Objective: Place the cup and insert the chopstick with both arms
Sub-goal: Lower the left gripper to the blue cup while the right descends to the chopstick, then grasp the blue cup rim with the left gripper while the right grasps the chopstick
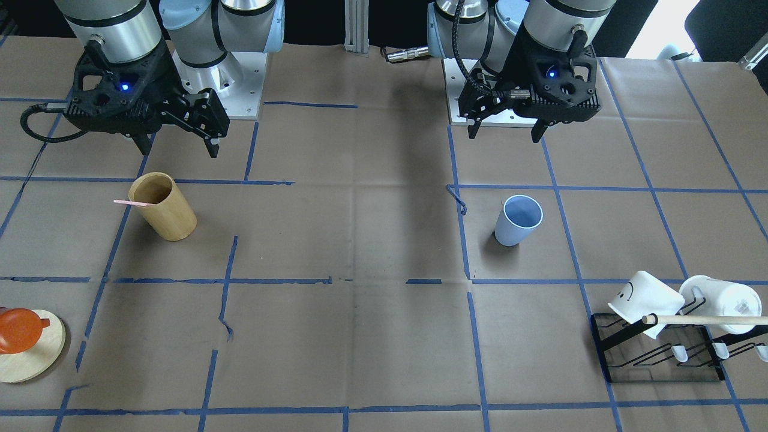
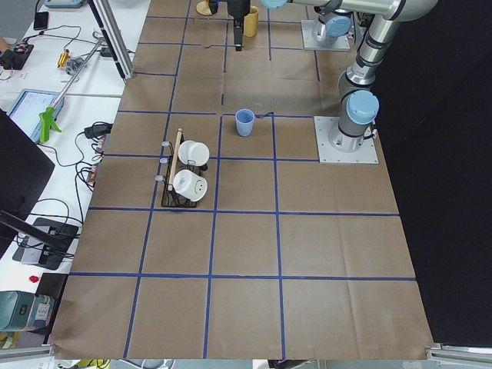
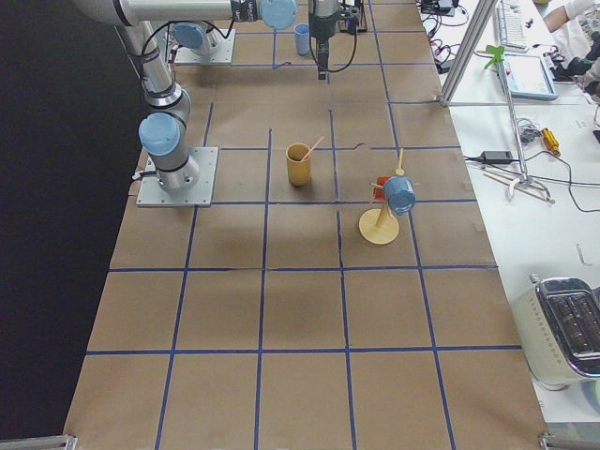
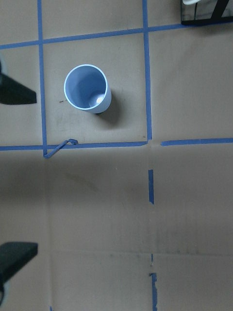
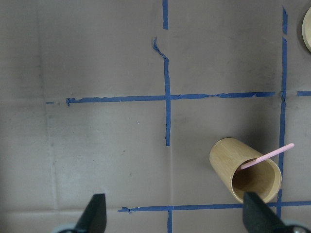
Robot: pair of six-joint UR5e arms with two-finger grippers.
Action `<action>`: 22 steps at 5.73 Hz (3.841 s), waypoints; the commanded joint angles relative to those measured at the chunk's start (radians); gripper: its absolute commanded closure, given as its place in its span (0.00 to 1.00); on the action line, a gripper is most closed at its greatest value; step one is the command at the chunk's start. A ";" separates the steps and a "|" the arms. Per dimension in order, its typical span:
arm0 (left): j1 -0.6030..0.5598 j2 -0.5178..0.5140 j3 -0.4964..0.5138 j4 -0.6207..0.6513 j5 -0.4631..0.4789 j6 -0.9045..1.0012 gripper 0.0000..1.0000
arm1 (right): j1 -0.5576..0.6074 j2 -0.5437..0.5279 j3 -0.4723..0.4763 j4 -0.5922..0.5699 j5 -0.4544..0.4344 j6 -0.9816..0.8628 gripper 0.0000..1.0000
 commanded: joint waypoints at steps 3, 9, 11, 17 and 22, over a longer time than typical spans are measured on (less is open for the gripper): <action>0.000 -0.001 0.000 -0.005 0.002 0.000 0.01 | -0.026 0.003 0.014 0.000 0.000 -0.018 0.00; 0.017 0.025 -0.002 0.010 -0.009 -0.002 0.01 | -0.182 0.003 0.076 -0.081 -0.015 -0.247 0.00; 0.031 -0.021 -0.103 0.050 -0.003 0.012 0.01 | -0.285 -0.003 0.260 -0.320 -0.005 -0.384 0.00; 0.110 -0.030 -0.486 0.436 0.014 0.138 0.02 | -0.301 -0.064 0.535 -0.664 -0.002 -0.403 0.38; 0.172 -0.119 -0.554 0.546 0.017 0.162 0.02 | -0.298 -0.080 0.487 -0.661 -0.001 -0.394 0.92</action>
